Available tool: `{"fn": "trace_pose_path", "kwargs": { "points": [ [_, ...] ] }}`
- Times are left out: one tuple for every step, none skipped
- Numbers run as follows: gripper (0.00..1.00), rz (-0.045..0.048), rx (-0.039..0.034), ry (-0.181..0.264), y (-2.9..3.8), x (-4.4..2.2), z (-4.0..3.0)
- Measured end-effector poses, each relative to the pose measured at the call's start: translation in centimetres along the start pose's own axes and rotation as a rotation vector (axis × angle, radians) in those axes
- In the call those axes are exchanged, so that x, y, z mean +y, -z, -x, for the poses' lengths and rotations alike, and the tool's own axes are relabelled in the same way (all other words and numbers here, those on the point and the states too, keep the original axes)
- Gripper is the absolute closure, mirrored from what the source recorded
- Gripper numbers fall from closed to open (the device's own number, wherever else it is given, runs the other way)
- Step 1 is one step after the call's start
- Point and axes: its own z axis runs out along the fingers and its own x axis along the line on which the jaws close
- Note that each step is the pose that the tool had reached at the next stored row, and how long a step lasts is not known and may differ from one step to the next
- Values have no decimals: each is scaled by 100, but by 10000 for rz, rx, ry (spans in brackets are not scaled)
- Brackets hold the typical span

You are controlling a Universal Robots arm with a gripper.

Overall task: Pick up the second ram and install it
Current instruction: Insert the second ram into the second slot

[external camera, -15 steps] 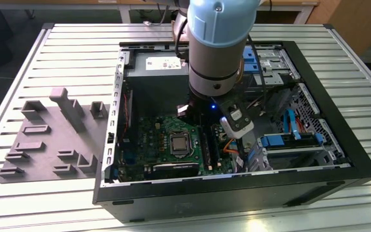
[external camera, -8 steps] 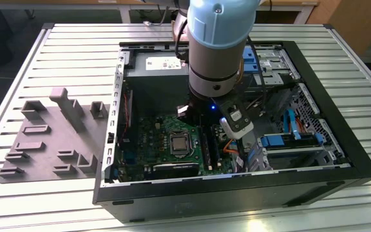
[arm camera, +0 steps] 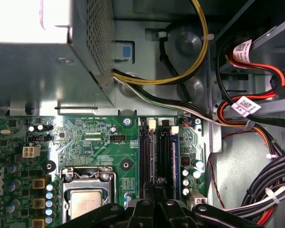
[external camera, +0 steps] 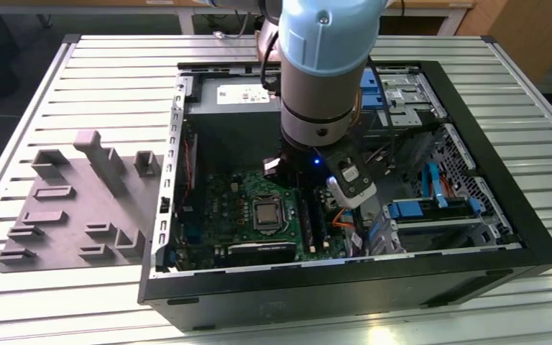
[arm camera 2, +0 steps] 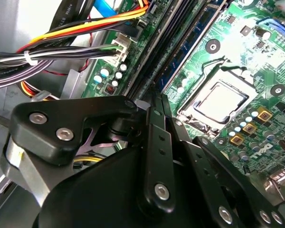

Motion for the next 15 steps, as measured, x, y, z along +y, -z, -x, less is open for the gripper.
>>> {"fn": "trace_pose_path", "kwargs": {
  "points": [
    [89, -1, 0, 0, -6, -1, -1],
    [89, -2, 1, 0, -11, -1, -1],
    [89, -1, 1, 0, -16, -2, -1],
    [89, -2, 1, 0, -20, -2, -2],
    [89, -4, 1, 0, -21, -3, -2],
    [89, -4, 1, 0, -21, -3, -2],
    [89, -4, 1, 0, -22, -3, -2],
    [89, -1, 0, -1, -23, -3, -2],
    [89, -2, 0, 0, -23, -3, -2],
    [89, -1, 0, 0, -23, -2, -2],
    [89, -2, 0, 0, -23, -3, -2],
    [87, -2, -1, -1, -24, -3, -2],
    [87, 0, -1, -1, -25, -3, -2],
    [87, 1, 0, -1, -25, -3, -2],
    [82, 1, -1, -1, -25, -3, -2]
  ]
}}
